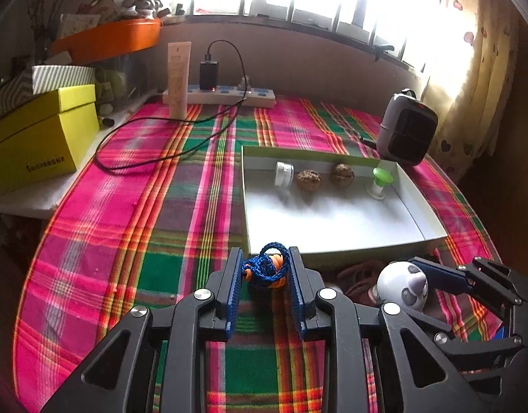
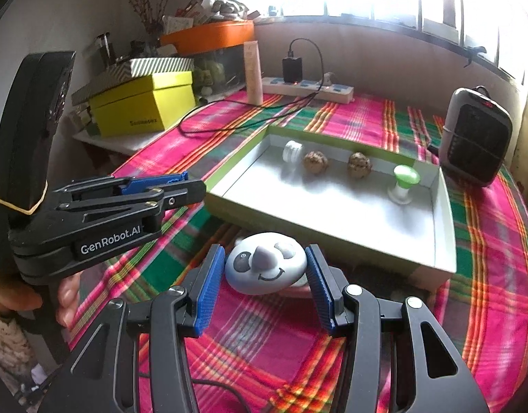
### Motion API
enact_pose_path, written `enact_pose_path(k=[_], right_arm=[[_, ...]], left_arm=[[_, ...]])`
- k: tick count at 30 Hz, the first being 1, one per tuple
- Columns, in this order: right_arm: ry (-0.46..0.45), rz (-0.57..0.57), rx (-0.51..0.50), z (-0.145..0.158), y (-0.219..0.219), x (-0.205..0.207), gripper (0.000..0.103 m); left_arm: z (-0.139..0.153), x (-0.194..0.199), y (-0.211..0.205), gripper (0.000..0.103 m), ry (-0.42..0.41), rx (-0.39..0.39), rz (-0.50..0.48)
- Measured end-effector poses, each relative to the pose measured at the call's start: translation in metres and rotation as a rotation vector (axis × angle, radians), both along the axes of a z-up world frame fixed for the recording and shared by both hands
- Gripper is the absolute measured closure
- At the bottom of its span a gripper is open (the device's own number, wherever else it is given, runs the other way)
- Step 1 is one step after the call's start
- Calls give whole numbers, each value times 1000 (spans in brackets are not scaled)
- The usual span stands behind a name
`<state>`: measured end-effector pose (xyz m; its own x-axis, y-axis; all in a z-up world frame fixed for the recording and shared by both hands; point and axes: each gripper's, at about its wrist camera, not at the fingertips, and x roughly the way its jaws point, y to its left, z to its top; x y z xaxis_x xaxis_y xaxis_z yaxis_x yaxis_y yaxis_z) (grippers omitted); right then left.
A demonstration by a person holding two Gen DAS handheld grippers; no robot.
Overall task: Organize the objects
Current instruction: 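Carry the rope toy with the left gripper into the tray while the right carries the face toy there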
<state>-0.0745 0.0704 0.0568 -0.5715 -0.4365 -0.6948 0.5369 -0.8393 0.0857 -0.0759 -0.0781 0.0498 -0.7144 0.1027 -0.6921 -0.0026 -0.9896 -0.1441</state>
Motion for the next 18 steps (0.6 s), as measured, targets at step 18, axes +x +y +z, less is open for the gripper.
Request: enact_pose_path(k=[18], right_arm=[[2, -58, 21, 2, 9, -59, 54]], left_arm=[[2, -44, 11, 80, 2, -11, -25]])
